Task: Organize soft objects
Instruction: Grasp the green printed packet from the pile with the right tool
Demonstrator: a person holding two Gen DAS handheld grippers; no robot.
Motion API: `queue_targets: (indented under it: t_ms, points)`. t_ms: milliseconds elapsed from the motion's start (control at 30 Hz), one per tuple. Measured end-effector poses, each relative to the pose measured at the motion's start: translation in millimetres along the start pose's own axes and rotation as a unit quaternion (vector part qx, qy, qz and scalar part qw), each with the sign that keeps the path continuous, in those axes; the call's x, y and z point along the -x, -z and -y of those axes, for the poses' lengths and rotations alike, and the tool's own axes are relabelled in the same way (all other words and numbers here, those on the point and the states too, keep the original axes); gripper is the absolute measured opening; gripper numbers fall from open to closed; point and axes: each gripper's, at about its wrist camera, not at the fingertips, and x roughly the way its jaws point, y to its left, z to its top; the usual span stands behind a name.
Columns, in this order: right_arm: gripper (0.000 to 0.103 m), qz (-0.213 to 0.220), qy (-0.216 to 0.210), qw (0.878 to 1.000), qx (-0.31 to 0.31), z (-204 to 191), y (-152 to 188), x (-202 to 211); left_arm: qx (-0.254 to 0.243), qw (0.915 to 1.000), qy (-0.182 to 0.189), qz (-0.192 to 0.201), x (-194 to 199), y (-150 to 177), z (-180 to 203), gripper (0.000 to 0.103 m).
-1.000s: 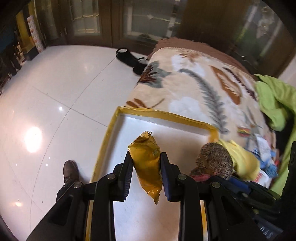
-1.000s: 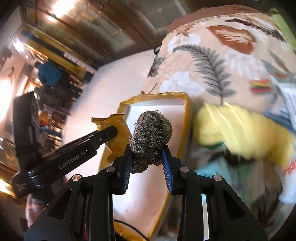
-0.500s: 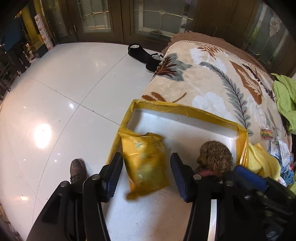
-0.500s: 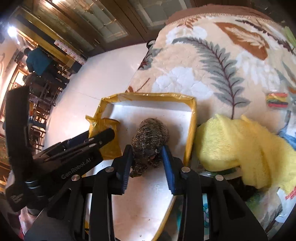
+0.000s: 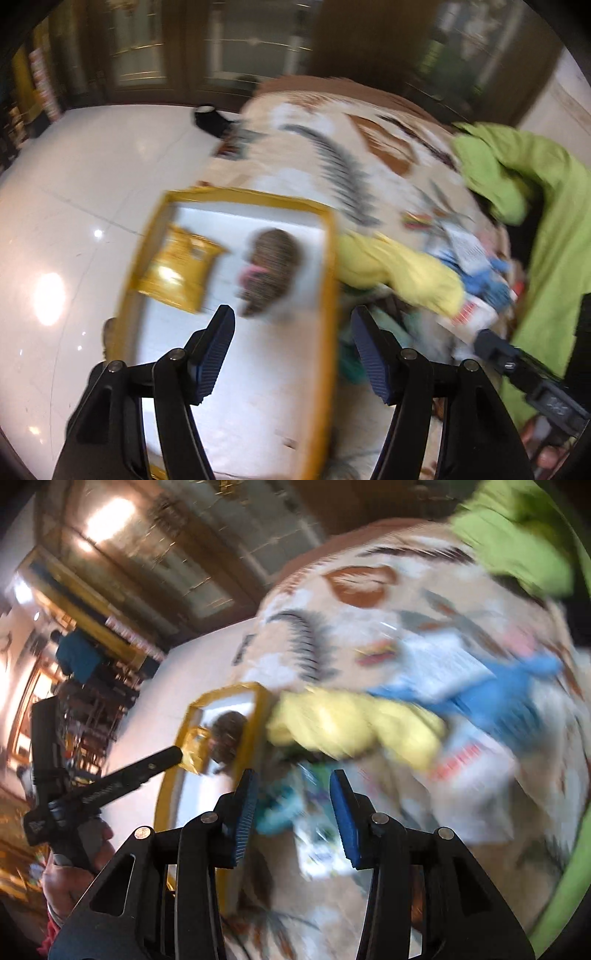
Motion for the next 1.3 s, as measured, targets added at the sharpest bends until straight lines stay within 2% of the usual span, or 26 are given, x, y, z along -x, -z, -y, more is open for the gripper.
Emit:
queue_targets:
  t_ms: [167, 267, 333, 467, 600, 800, 900, 1000, 1133, 1300]
  points:
    - [0.040, -0.007, 0.002, 1.000, -0.027, 29.1, 22.1, 8.4, -0.072, 0.9971, 0.022, -0.009, -5.6, 15.1, 38.6, 0.066]
    - [0.040, -0.015, -0.007, 0.999, -0.040, 37.6, 27.5, 3.9, -0.125, 0.9912, 0.042, -0.007, -8.2, 25.4, 50.4, 0.066]
    - [0.040, -0.009, 0.004, 0.999, -0.034, 37.1, 30.2, 3.5, -0.155, 0.9867, 0.049, -0.006, -11.6, 30.1, 55.6, 0.066]
    - [0.040, -0.007, 0.024, 1.000, 0.005, 22.9, 37.8, -1.3, -0.215, 0.9752, 0.051, -0.008, -17.3, 41.5, 60.7, 0.066]
    - [0.040, 0.003, 0.053, 0.996, 0.065, 6.2, 46.8, -7.9, -0.276, 0.9597, 0.051, -0.011, -23.7, 55.0, 63.7, 0.066]
    - [0.040, 0.005, 0.094, 0.984, 0.153, -5.2, 61.3, -21.0, -0.330, 0.9420, 0.055, -0.022, -32.9, 64.7, 66.7, 0.066]
    - [0.040, -0.002, 0.117, 0.977, 0.178, -5.9, 63.6, -29.9, -0.352, 0.9333, 0.064, -0.036, -36.1, 66.4, 71.1, 0.066]
    - [0.040, -0.009, 0.123, 0.976, 0.180, -2.5, 63.7, -37.2, -0.373, 0.9246, 0.063, -0.045, -37.2, 70.4, 76.3, 0.066]
    - [0.040, 0.001, 0.144, 0.971, 0.193, -3.9, 59.1, -45.2, -0.404, 0.9129, 0.024, -0.051, -47.1, 73.0, 83.5, 0.066]
    - [0.040, 0.018, 0.149, 0.969, 0.198, -6.8, 49.4, -52.4, -0.429, 0.9013, -0.002, -0.061, -56.5, 69.4, 89.5, 0.066]
